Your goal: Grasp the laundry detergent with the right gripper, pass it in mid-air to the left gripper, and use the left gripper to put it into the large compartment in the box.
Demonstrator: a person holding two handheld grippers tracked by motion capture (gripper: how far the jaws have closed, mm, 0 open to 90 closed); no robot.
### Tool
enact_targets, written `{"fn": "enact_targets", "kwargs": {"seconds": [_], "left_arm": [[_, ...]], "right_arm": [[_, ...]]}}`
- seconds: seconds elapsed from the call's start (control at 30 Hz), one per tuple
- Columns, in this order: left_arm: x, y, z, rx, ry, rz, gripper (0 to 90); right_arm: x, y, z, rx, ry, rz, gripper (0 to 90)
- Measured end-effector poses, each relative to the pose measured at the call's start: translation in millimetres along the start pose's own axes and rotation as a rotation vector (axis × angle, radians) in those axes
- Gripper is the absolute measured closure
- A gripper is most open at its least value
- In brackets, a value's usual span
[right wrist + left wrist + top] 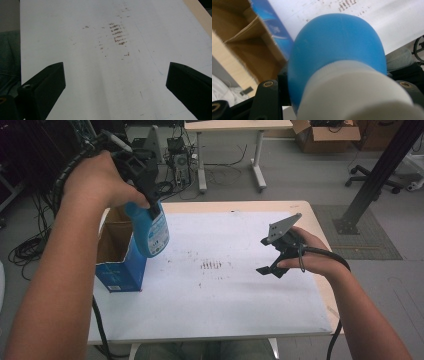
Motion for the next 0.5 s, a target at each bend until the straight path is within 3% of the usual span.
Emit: {"fn": "enact_targets", "kwargs": {"seconds": [0.3, 0.5], "left_arm": [[11.7, -29.7, 18.7, 0.001, 0.024, 0.131, 39.3], [19.4, -48.3, 25.3, -0.01, 0.028, 0.198, 39.4]], "right_arm": [[3.1, 1.5, 0.0, 0.006, 0.0, -0.009, 2.7], [4.8, 1.7, -1.2, 0.006, -0.004, -0.011, 2.6]]}}
Point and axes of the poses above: each handheld gripper's, and its own axes: z roughly backward along the jaws, x roughly out of its underside, y roughly to its right, the point moved 7 cm from there along -z, roughly forward along the jaws, and after that the axes turned 2 degrees about x, right-handed, at the moved point
